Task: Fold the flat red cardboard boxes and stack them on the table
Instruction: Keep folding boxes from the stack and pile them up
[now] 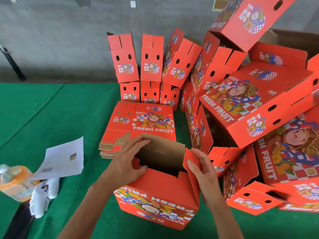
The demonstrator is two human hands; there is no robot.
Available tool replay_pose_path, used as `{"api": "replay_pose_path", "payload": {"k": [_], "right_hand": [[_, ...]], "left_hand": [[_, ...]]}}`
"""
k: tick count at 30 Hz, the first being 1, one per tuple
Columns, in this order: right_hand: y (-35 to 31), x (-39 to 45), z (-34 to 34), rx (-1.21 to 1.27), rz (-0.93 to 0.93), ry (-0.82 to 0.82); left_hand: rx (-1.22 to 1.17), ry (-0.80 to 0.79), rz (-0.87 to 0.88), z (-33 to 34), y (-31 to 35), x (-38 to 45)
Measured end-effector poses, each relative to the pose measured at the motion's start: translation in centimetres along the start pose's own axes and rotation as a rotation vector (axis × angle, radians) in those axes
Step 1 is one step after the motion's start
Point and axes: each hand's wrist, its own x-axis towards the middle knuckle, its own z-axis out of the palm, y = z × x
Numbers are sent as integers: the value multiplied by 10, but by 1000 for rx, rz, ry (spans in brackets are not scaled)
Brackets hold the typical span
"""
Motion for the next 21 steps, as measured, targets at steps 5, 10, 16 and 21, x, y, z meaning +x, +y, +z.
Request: {"api": "replay_pose_path", "payload": {"k": [5,10,16,21], "right_hand": [[1,-2,3,16,14,-14],[9,5,4,-89,-21,-7],[20,15,-2,-283,-121,-42],[20,9,5,-244,-80,-64]], "left_hand": [[-10,19,-142,-3,2,19],[-63,-188,-329,5,8,25],[15,-22,-229,14,-1,23],[-376,-41,-256,3,-9,17]]}}
